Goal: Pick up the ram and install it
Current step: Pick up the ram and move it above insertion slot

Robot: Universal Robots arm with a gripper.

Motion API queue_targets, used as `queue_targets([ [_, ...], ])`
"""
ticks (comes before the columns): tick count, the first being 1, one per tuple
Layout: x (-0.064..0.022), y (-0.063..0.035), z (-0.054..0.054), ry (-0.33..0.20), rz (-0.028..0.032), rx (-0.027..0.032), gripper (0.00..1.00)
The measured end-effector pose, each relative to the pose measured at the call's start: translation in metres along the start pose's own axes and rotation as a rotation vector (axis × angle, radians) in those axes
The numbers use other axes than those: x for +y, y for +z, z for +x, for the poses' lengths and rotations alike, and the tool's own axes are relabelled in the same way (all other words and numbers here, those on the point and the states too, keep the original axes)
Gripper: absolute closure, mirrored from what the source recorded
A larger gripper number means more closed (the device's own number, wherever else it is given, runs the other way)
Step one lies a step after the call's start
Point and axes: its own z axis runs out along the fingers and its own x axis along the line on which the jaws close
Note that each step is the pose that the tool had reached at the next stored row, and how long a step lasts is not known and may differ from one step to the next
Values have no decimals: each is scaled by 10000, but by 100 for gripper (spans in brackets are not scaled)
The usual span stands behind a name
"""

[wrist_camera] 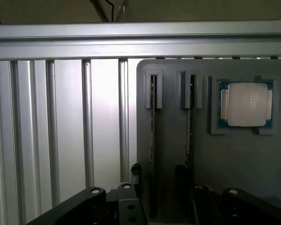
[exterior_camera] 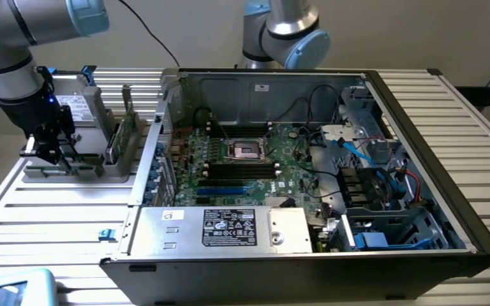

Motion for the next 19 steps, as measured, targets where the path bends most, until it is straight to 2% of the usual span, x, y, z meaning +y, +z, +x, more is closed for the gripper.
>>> queue_targets([
  [3,0,4,0,12,-74,-11,57],
  [7,0,20,1,21,-285,-7,57],
  [10,0,43,1,22,-352,13,57],
  [12,-1,55,3,22,-379,46,57],
  [14,-1,63,3,24,-388,114,57],
  [19,-1,83,3,30,-379,407,57],
])
